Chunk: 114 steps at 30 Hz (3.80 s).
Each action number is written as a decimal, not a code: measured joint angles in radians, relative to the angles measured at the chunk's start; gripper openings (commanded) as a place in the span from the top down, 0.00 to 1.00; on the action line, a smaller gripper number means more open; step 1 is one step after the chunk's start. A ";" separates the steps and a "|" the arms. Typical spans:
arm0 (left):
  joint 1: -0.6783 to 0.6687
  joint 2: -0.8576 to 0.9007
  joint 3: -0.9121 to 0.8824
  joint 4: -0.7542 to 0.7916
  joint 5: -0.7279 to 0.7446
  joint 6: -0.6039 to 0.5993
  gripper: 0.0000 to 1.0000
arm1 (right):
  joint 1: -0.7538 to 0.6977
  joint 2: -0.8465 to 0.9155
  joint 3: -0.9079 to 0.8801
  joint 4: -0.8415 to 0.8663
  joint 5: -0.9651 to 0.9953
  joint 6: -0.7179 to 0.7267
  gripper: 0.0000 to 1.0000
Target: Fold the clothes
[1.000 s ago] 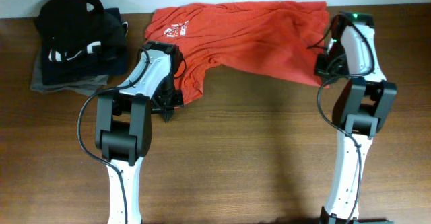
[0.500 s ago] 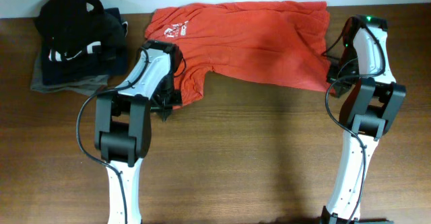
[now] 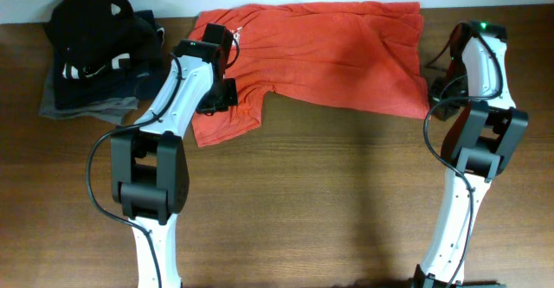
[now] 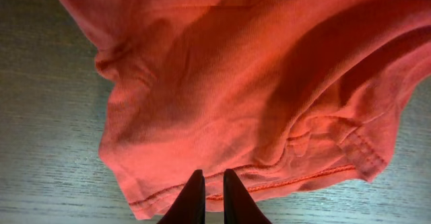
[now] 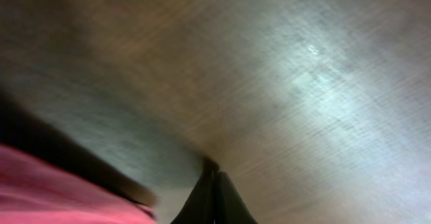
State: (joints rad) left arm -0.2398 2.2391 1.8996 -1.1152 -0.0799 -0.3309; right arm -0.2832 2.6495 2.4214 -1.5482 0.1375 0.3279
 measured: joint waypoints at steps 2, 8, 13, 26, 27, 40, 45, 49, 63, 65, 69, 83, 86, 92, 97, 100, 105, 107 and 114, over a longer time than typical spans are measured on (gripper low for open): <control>0.000 0.008 0.000 -0.001 -0.002 0.003 0.94 | 0.006 -0.002 0.000 0.020 -0.011 -0.003 0.96; 0.000 0.080 0.000 -0.001 -0.003 0.010 0.95 | 0.022 -0.013 0.000 0.051 -0.039 -0.026 0.96; 0.000 0.112 0.002 0.004 -0.006 0.013 0.99 | 0.034 -0.029 0.000 0.071 -0.053 -0.048 0.96; 0.001 0.113 0.002 -0.024 0.002 0.014 0.99 | 0.048 -0.066 0.000 0.137 -0.141 -0.100 0.96; 0.001 0.113 0.002 -0.024 0.003 0.014 0.99 | 0.048 -0.066 0.000 0.139 -0.164 -0.115 0.96; 0.001 0.114 0.002 -0.017 0.006 0.014 0.99 | 0.076 -0.065 0.000 0.203 -0.296 -0.182 0.96; 0.001 0.116 0.002 -0.018 0.006 0.014 0.99 | 0.076 -0.061 0.000 0.208 -0.306 -0.182 0.96; 0.001 0.116 0.002 -0.019 0.009 0.014 0.99 | 0.076 -0.060 -0.010 0.223 -0.307 -0.182 0.96; 0.001 0.118 0.003 -0.067 0.018 0.014 0.99 | 0.075 -0.085 -0.154 0.296 -0.305 -0.183 0.96; 0.001 0.119 0.003 -0.087 0.021 0.014 0.99 | 0.075 -0.091 -0.164 0.297 -0.303 -0.183 0.96; 0.001 0.120 -0.003 -0.101 0.021 0.014 0.99 | 0.076 -0.095 -0.171 0.269 -0.285 -0.183 0.96; 0.005 0.042 -0.172 -0.073 0.054 0.005 0.99 | 0.079 -0.096 -0.180 0.129 -0.161 -0.164 0.96; 0.008 0.034 -0.192 -0.086 0.074 -0.003 0.99 | 0.062 -0.096 -0.183 0.100 -0.154 -0.145 0.96; 0.010 0.038 -0.216 -0.185 0.127 -0.011 0.99 | -0.018 -0.096 -0.198 0.044 -0.145 -0.125 0.96; 0.009 0.064 -0.247 -0.311 0.172 -0.027 0.99 | -0.085 -0.096 -0.209 0.019 -0.137 -0.117 0.96; 0.009 0.084 -0.260 -0.364 0.184 -0.034 0.99 | -0.100 -0.096 -0.215 0.007 -0.137 -0.114 0.96; 0.001 0.088 -0.259 -0.420 0.181 -0.037 0.99 | -0.117 -0.094 -0.229 -0.032 -0.134 -0.098 0.96; -0.005 0.092 -0.259 -0.454 0.180 -0.040 0.99 | -0.127 -0.092 -0.232 -0.047 -0.132 -0.090 0.96; -0.029 0.106 -0.267 -0.549 0.180 -0.055 0.99 | -0.183 -0.081 -0.243 -0.098 -0.065 -0.036 0.96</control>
State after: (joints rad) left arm -0.2687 2.3455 1.6325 -1.6646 0.0998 -0.3862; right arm -0.4667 2.5687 2.1788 -1.6466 0.0723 0.2920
